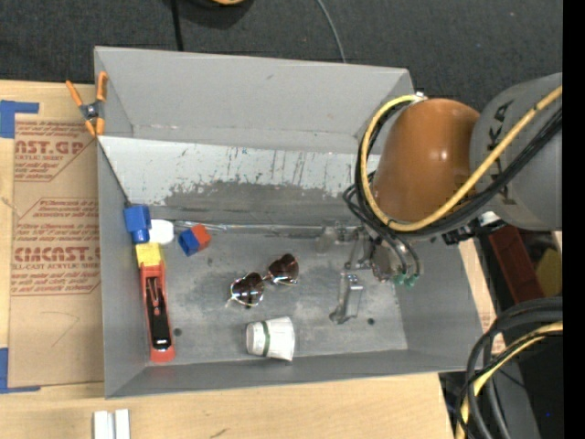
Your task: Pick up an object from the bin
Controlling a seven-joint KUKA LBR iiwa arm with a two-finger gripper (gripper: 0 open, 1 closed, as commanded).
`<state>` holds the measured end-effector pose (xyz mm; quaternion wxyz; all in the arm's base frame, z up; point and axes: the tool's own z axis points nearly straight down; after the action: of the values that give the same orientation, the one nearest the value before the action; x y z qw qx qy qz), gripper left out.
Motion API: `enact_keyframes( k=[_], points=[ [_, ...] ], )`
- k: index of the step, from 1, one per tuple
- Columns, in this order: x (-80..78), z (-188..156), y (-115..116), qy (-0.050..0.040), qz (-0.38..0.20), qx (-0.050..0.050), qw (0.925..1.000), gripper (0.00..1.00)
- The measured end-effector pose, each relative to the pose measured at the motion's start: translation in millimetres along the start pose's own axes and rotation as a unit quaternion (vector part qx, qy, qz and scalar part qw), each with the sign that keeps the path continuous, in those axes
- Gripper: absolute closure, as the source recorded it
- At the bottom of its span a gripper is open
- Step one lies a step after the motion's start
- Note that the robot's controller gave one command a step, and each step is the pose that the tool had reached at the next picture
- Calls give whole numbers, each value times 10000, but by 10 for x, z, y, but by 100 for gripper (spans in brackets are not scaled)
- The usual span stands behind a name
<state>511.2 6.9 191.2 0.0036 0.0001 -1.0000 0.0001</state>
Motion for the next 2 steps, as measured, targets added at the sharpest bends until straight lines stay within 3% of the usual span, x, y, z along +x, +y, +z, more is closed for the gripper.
enact_keyframes(
  k=[1,2],
  points=[
    [-17,-42,1,-41,1,0,10000,0],
    [-236,422,201,-66,-223,5,9997,0]
  ],
)
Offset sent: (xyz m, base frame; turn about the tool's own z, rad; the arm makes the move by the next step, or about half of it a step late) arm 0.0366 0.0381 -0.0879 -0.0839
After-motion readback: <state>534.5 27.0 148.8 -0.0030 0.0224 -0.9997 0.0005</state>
